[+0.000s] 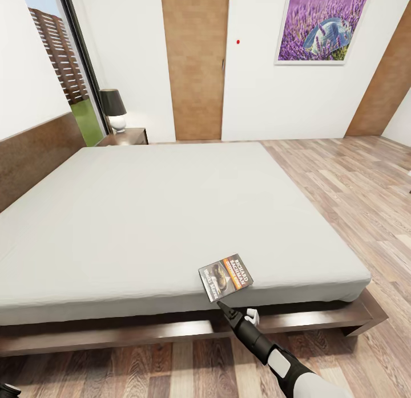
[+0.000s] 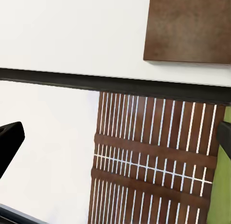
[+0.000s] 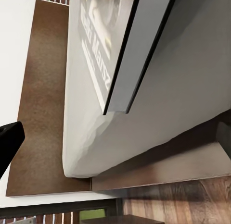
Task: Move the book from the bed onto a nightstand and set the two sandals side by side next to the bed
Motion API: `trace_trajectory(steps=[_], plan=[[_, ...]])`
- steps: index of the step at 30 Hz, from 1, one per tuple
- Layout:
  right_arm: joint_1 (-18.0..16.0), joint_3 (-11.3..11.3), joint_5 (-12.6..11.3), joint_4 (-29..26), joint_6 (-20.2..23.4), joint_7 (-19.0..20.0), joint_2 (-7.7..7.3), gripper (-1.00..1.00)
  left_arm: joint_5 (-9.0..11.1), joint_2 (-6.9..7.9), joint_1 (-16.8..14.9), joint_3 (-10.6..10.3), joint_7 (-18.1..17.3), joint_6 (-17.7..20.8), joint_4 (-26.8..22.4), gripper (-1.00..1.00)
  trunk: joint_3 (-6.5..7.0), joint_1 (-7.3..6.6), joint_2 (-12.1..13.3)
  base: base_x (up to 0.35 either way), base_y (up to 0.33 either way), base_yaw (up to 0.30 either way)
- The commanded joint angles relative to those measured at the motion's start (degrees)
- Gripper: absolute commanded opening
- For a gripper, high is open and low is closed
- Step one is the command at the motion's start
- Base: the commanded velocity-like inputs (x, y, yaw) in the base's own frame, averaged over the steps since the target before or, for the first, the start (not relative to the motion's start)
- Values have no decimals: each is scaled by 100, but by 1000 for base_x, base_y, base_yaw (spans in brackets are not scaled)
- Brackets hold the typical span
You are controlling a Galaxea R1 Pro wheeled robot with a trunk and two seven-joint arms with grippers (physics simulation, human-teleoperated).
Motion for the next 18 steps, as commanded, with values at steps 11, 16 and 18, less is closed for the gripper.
trace_trajectory(steps=[11, 16, 18], plan=[[-7, -56, 48, -26, 58, 12, 0, 100, 60, 9, -4, -48, 38, 59, -7, 100, -5, -1, -2, 0, 0, 0], [-9, -57, 47, -27, 57, 10, 2, 100, 60, 9, -4, -48, 38, 60, -7, 100, -5, -1, -2, 0, 0, 0], [-10, -57, 48, -27, 57, 9, 4, 100, 60, 9, -4, -48, 38, 59, -7, 100, -5, -1, -2, 0, 0, 0]])
